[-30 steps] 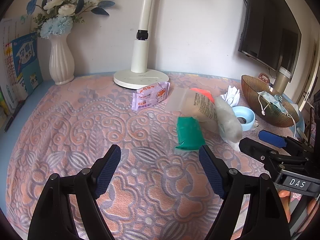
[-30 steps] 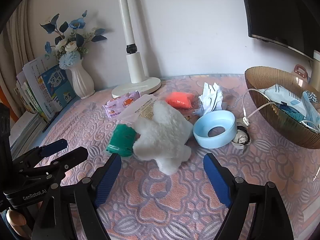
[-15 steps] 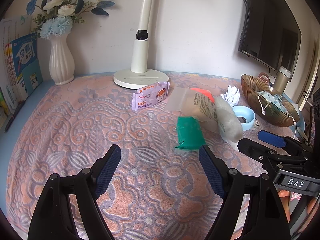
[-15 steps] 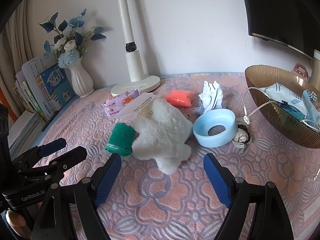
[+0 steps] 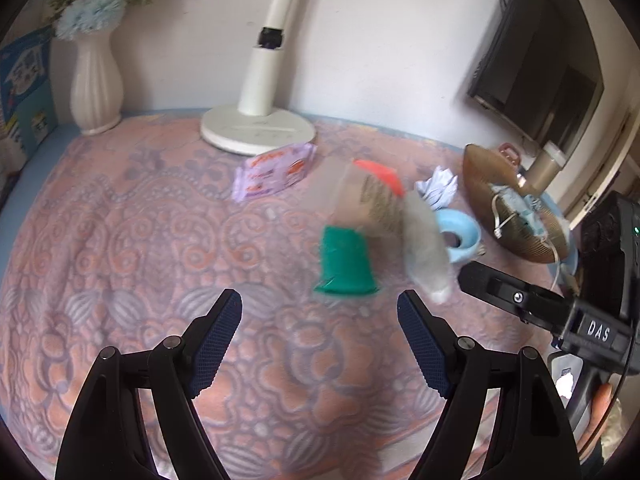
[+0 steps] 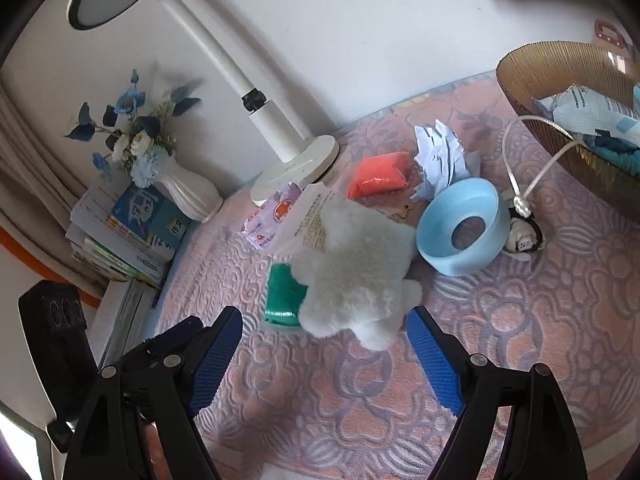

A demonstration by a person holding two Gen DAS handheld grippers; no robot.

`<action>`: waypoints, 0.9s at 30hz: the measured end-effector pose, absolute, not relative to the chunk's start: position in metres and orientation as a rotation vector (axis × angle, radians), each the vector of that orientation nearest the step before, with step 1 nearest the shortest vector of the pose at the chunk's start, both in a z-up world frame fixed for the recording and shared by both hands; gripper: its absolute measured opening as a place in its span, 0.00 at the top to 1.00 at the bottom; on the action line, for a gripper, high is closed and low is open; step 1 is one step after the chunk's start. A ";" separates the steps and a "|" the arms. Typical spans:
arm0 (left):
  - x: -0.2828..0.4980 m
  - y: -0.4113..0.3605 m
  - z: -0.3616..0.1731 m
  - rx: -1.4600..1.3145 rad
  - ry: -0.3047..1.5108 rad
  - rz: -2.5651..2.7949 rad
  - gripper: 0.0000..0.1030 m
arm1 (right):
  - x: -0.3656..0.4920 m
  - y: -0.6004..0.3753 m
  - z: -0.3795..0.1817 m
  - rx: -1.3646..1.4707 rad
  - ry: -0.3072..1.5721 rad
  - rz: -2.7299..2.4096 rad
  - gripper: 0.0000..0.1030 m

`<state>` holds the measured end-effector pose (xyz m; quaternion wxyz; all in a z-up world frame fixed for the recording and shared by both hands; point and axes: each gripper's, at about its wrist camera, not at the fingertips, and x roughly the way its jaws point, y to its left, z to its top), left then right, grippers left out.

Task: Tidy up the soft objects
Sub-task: 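Grasp the green sponge with the left gripper while the right grasps the white plush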

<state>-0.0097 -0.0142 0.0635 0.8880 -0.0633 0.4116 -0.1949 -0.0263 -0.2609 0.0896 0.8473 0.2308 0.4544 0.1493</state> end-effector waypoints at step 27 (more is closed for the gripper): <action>-0.031 -0.002 0.055 -0.157 0.796 -0.448 0.62 | -0.064 -0.244 0.093 0.191 1.040 0.224 0.52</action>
